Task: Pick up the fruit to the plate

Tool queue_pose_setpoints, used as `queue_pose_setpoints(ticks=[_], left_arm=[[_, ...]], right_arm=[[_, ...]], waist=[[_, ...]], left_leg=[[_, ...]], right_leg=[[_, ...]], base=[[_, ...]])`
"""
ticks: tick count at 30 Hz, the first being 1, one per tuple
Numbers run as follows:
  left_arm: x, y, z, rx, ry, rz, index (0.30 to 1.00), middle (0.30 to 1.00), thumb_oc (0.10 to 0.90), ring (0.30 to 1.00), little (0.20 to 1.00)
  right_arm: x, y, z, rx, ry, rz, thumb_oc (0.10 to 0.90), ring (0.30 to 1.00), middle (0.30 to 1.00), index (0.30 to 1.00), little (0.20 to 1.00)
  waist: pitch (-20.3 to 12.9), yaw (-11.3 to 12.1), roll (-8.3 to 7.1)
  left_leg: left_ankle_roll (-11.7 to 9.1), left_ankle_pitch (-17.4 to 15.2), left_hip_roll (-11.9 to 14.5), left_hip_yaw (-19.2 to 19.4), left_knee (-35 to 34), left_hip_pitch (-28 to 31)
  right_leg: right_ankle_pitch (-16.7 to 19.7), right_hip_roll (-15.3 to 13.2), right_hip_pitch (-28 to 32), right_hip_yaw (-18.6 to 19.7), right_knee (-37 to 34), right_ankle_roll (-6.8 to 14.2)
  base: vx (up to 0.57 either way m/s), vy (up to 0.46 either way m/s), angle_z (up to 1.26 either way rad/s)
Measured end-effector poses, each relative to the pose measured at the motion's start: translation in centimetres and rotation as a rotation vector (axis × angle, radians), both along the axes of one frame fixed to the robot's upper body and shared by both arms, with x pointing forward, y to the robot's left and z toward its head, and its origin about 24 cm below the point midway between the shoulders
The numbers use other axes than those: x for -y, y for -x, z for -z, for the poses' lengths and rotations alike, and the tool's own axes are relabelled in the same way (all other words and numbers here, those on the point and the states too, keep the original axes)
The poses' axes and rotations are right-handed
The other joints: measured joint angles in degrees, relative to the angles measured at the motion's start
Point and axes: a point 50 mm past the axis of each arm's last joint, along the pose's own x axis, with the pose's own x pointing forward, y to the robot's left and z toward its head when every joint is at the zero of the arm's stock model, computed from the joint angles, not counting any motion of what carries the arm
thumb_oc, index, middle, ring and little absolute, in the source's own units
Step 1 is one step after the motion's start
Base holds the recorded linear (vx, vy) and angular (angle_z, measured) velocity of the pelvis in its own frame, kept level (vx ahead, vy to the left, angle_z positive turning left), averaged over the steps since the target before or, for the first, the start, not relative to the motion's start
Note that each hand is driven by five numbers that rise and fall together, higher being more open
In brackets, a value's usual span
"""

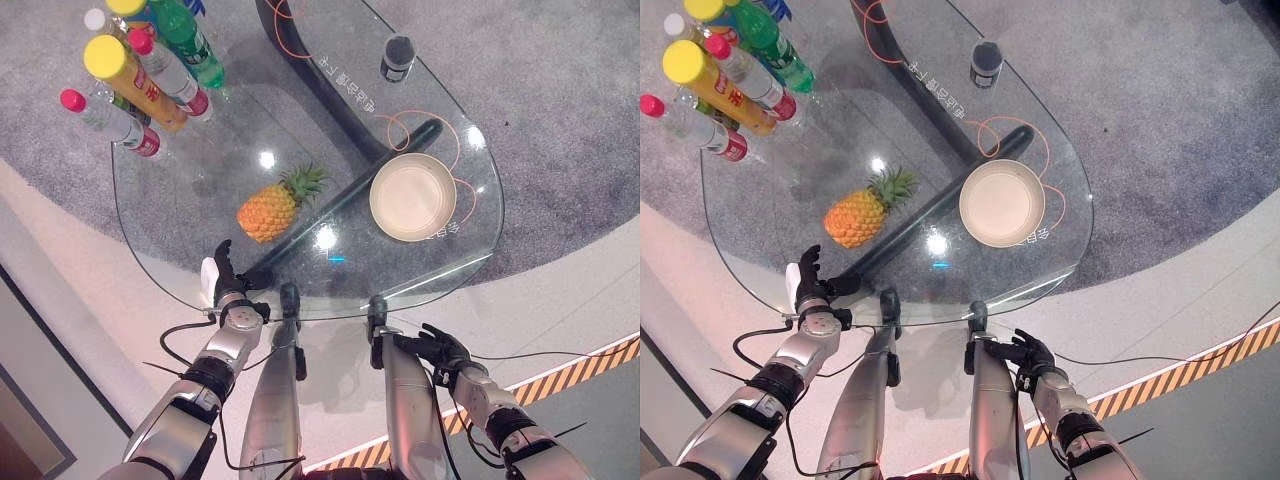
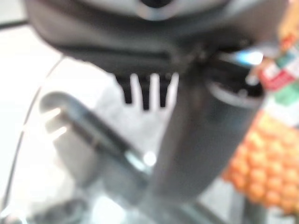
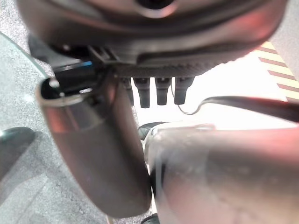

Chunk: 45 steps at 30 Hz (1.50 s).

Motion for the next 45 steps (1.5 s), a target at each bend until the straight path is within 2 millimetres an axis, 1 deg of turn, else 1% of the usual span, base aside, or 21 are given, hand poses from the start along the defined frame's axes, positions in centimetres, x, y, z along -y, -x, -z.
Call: queue_pose_setpoints(ticks=[2,6,11,17,21,27,32,33,38,45], left_arm=[[-0.1,-0.2,-0.5,0.013,-0.037,0.017,0.9,0.9,0.8,0.9,0.9],[-0.3,-1.2,-2.4,0.076,-0.077,0.031,0.9,0.9,0.8,0.9,0.9],[0.0,-1.6,-3.6,0.132,-0.114,0.049,0.9,0.9,0.8,0.9,0.9],[-0.7,-1.6,-4.2,0.163,-0.188,0.022,0.9,0.9,0.8,0.9,0.9],[-0.9,-1.6,-4.4,0.169,-0.196,0.016,0.9,0.9,0.8,0.9,0.9],[-0.4,-1.6,-5.0,0.194,-0.186,0.04,0.9,0.9,0.8,0.9,0.9],[-0.4,-1.6,-4.8,0.173,-0.198,0.051,0.9,0.9,0.8,0.9,0.9],[-0.4,-1.7,-4.9,0.16,-0.235,0.085,0.9,0.9,0.8,0.9,0.9],[-0.7,-2.0,-5.5,0.119,-0.3,0.17,0.9,0.9,0.8,0.9,0.9],[-0.3,-2.5,-5.8,0.067,-0.333,0.24,0.9,0.9,0.8,0.9,0.9]], right_arm=[[0.0,0.0,0.0,0.0,0.0,-0.001,0.8,0.9,0.9,0.9,0.9],[0.0,0.0,0.0,0.001,-0.003,-0.004,0.8,0.9,0.9,0.9,0.9],[0.0,0.0,0.0,0.001,-0.007,-0.008,0.8,0.9,0.9,0.9,0.9],[0.0,0.0,0.0,0.002,-0.009,-0.01,0.8,0.9,0.9,0.9,0.9],[0.0,0.0,0.0,0.002,-0.009,-0.012,0.8,0.9,0.9,0.9,0.9],[0.3,-0.1,-0.2,0.01,-0.011,-0.02,0.8,0.9,0.9,0.9,0.9],[0.3,-0.2,-0.2,0.011,-0.011,-0.022,0.8,0.9,0.9,0.9,0.9],[0.3,-0.2,-0.2,0.011,-0.011,-0.022,0.8,0.9,0.9,0.9,0.9],[0.3,-0.2,-0.3,0.015,-0.018,-0.031,0.8,0.9,0.9,0.9,0.9],[0.5,-0.4,-0.5,0.025,-0.025,-0.044,0.8,0.9,0.9,0.9,0.9]], waist=[[0.0,0.0,0.0],[0.0,-0.1,0.01],[0.0,-0.1,0.01],[0.0,-0.1,0.01],[0.0,-0.1,0.01],[0.0,-0.1,0.01],[0.0,-0.1,0.01],[0.0,-0.1,0.01],[0.0,-0.3,0.01],[0.0,-0.4,-0.02]], left_leg=[[0.0,0.0,0.0,0.0,0.0,0.0],[0.0,0.0,0.0,0.0,0.0,0.0],[0.0,0.1,0.1,0.0,0.0,0.0],[0.0,0.1,0.1,0.0,0.0,0.0],[0.0,0.1,0.1,0.0,0.0,0.0],[0.0,0.1,0.1,0.0,-0.1,-0.9],[-0.1,0.1,0.0,0.0,-0.1,-0.9],[-0.1,0.1,0.0,0.0,-0.1,-0.9],[-0.1,0.1,0.0,0.2,-0.1,-1.2],[-0.1,0.1,-0.1,0.3,0.0,-2.0]], right_leg=[[0.0,0.0,0.0,0.0,0.0,0.0],[0.0,0.0,0.0,0.0,0.0,0.0],[0.0,0.1,0.0,0.0,0.1,0.0],[0.0,0.1,0.0,0.0,0.1,0.0],[0.0,0.0,-0.1,0.0,0.1,0.0],[0.0,0.1,-1.0,0.0,0.2,0.0],[0.0,0.0,-1.0,0.0,0.2,0.0],[0.0,0.0,-1.0,0.0,0.2,0.0],[0.0,0.0,-1.5,0.2,0.2,0.0],[0.0,0.0,-2.3,0.3,0.1,0.0]], base=[[0.0,0.0,0.0],[0.0,0.0,0.0],[0.0,0.0,0.0],[0.0,0.0,0.0],[0.0,0.0,0.0],[0.0,0.0,0.0],[0.0,0.0,0.0],[0.0,0.0,0.0],[0.0,0.0,0.0],[0.0,0.0,0.0]])
